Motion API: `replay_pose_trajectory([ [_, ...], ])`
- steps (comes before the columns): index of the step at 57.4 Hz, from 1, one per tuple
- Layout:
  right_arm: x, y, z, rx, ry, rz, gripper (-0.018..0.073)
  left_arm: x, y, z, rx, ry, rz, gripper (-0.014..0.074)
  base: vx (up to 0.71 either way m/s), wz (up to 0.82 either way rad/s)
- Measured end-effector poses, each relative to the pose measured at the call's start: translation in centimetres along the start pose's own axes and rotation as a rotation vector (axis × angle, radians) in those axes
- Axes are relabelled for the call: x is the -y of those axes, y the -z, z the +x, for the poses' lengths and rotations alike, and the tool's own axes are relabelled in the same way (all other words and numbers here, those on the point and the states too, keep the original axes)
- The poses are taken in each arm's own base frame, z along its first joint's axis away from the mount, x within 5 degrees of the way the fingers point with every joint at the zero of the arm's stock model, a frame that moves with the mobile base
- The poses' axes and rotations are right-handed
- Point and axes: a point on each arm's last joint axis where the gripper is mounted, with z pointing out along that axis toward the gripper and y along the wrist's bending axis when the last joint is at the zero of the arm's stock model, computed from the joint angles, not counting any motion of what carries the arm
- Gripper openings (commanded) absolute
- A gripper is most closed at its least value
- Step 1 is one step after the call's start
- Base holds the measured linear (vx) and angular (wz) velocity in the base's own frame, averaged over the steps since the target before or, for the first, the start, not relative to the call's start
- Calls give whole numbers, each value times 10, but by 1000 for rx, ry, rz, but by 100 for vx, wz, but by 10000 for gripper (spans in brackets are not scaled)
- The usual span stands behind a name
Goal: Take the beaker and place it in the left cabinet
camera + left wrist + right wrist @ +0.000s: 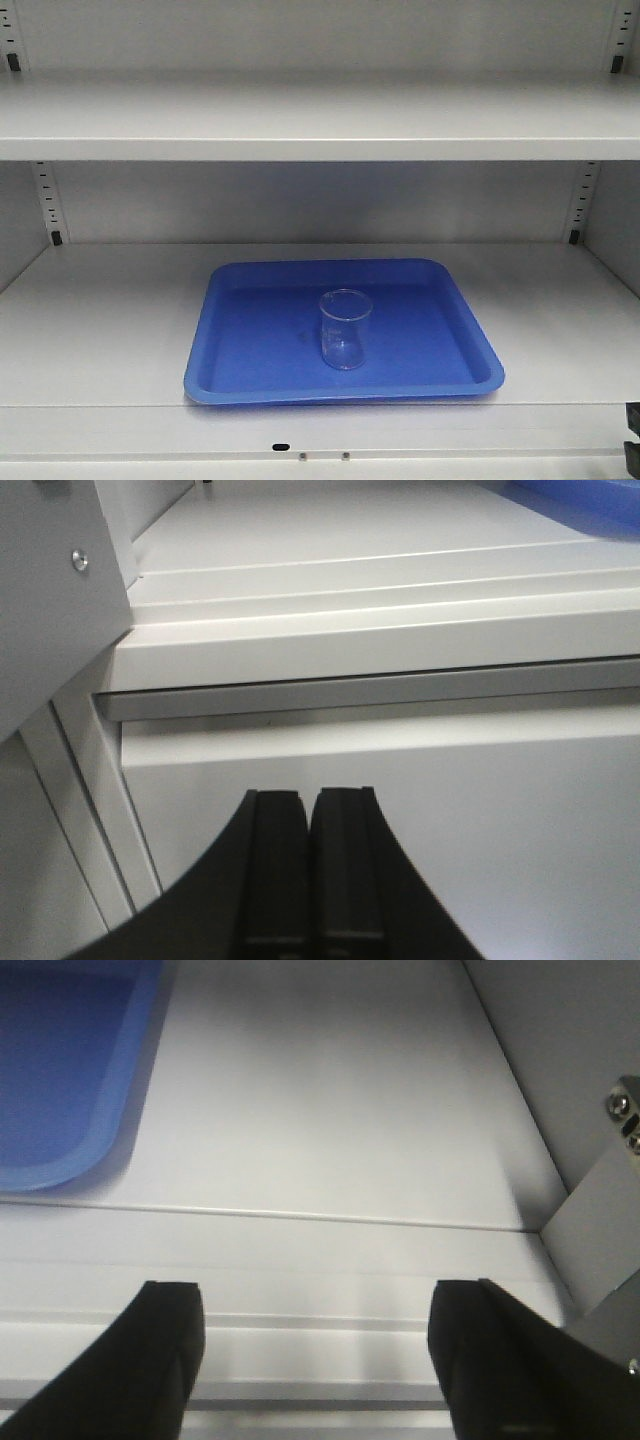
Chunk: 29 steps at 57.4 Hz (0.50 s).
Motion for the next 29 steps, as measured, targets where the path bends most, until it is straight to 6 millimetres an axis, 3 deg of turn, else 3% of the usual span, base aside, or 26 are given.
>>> replay_pose_trajectory([
  [19,5,2,4,-38,25,44,460,0,0,0,0,0,0,4,0,0],
  [29,12,20,3,3,-60,28,372,0,0,0,0,0,0,4,0,0],
])
